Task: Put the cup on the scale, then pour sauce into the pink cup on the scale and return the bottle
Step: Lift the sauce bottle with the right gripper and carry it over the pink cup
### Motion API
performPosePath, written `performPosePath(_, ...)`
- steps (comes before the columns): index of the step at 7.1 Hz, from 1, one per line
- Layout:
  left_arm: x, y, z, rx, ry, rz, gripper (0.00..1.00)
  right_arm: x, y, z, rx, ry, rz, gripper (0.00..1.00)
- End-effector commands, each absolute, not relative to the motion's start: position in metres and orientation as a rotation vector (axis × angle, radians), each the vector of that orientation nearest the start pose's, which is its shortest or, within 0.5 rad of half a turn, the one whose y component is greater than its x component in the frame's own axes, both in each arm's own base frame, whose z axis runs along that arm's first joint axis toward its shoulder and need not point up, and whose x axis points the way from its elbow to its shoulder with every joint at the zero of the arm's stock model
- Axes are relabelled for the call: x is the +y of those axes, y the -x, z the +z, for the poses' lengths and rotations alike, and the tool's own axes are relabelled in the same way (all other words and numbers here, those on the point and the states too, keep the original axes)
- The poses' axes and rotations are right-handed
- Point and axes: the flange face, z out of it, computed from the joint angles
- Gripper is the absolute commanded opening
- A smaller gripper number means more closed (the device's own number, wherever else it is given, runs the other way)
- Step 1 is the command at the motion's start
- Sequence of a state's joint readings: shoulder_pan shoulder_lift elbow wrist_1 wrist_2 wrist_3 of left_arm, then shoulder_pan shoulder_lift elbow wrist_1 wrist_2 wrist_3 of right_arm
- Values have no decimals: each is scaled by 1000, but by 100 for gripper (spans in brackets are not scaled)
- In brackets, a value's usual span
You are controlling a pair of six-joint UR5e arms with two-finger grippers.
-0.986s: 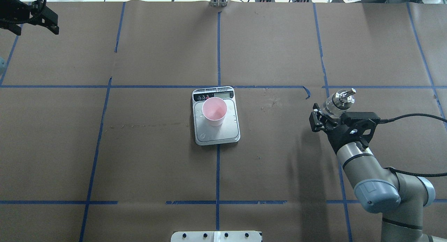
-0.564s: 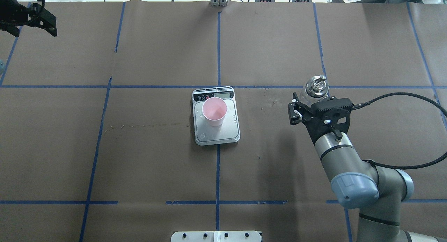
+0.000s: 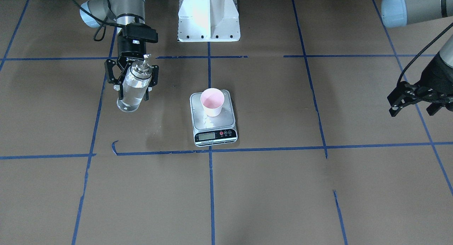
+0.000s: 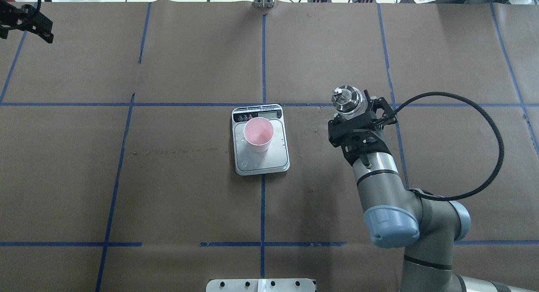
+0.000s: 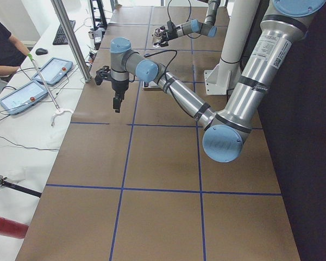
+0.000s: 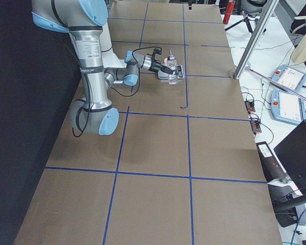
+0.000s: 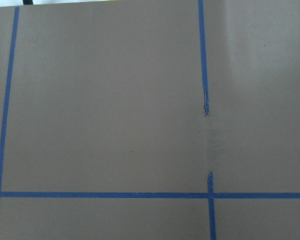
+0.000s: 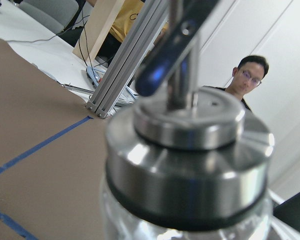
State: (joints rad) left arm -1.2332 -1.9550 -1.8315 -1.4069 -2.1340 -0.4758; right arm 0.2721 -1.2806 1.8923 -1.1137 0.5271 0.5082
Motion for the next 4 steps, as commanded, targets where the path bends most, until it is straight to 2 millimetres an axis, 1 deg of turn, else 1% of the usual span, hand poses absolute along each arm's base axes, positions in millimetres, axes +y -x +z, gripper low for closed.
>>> performPosePath(1,-594,-78,394,649,-253,98,100,-362,478,237,85,-1309,-301,0)
performPosePath(2,-576,-45,438,624,-303,190,100,-362,478,238,134,-1306,-362,0)
performPosePath(3,-556,-40,467,659,-334,224,100,-366,476,239,182,-1308,-392,0)
performPosePath(4,-552,-38,483,671,-361,231,100,-368,481,248,222,-1296,-410,0)
